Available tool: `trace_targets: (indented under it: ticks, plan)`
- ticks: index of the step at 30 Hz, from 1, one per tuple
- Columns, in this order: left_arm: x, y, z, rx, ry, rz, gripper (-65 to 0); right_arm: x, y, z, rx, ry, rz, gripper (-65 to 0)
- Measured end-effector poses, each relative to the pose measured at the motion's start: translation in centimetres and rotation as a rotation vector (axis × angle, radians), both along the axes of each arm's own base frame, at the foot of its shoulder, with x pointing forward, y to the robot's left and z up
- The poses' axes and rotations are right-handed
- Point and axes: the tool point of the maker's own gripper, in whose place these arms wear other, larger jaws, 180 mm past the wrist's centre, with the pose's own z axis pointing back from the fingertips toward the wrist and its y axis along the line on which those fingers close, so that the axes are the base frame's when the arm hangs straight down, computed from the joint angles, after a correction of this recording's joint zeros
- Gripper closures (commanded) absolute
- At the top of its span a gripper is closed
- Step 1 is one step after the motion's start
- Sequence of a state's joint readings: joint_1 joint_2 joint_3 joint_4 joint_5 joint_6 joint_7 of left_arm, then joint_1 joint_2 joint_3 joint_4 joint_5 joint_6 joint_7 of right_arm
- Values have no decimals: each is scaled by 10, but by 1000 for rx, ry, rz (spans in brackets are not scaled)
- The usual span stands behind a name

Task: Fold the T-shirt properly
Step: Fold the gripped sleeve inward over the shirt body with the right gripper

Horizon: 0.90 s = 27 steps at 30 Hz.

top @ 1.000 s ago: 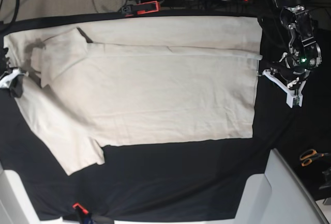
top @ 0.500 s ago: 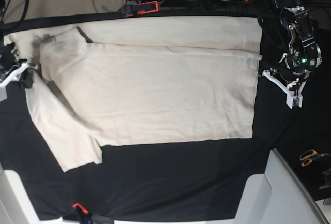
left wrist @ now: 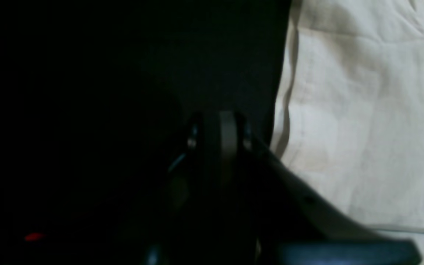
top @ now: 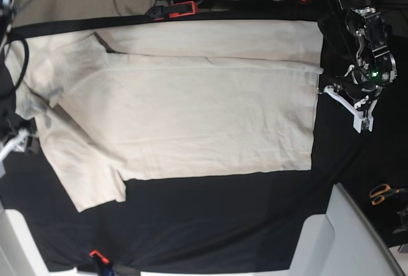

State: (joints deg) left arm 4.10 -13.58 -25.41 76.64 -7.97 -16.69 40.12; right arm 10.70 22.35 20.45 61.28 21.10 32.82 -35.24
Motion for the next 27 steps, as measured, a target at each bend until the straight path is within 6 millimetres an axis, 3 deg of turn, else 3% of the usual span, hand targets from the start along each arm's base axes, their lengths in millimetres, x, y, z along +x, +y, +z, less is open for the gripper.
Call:
trace_targets:
  ticks: [6, 10, 12, 20, 27]
  plan:
    - [0, 0, 0, -1, 0, 0, -79, 17, 7, -40, 59, 99, 38, -329]
    - [0, 0, 0, -1, 1, 0, -79, 15, 12, -55, 75, 131, 35, -458]
    - [0, -1, 0, -1, 1, 0, -79, 15, 13, -58, 85, 126, 29, -492]
    - [-1, 2, 0, 1, 0, 5, -79, 13, 20, -74, 168, 79, -34, -476]
    - [-6, 3, -2, 2, 10, 8, -79, 13, 16, -75, 167, 65, -63, -470]
